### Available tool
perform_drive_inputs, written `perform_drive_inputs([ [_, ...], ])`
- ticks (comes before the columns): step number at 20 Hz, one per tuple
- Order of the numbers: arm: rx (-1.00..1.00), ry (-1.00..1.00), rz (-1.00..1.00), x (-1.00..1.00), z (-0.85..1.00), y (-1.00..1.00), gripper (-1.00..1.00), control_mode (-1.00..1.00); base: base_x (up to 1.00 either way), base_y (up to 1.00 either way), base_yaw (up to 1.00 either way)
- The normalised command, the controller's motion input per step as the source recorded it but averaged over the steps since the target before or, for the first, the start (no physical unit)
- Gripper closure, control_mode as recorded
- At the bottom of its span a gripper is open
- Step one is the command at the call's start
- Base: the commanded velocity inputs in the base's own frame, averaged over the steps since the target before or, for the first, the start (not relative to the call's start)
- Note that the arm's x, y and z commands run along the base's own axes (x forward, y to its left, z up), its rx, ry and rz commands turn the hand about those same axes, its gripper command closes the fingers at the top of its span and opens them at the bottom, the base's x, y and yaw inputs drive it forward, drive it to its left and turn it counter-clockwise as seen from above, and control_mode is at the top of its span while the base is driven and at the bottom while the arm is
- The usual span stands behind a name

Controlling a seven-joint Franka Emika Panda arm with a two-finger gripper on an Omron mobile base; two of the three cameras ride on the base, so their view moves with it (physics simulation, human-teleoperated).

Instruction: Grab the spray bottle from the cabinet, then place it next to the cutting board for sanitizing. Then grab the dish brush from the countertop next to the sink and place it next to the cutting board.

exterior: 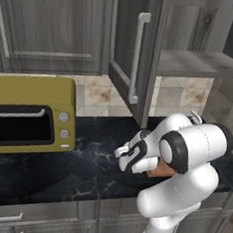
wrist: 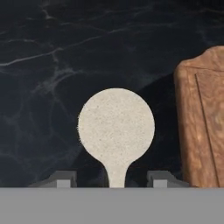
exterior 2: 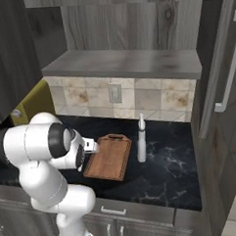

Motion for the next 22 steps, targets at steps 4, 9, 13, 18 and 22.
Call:
perform_drive_inputs([
  [4, 0.04, -0.04, -0.02, -0.28, 0.36, 0.00, -1.00, -1.00, 0.00, 0.00, 0.00],
  [9, 0.09, -0.09, -0.01, -0.55, 0.74, -0.01, -1.00, -1.00, 0.00, 0.00, 0.00],
  [13, 0.05, -0.04, -0.01, -0.62, 0.68, -0.16, -1.00, -1.00, 0.00, 0.00, 0.00],
  [18, 0.00, -0.02, -0.04, -0.75, 0.66, -0.40, -1.00, -1.00, 0.00, 0.00, 0.00],
  [22, 0.00, 0.00, -0.05, -0.95, 0.81, -0.44, -1.00, -1.00, 0.00, 0.00, 0.00],
])
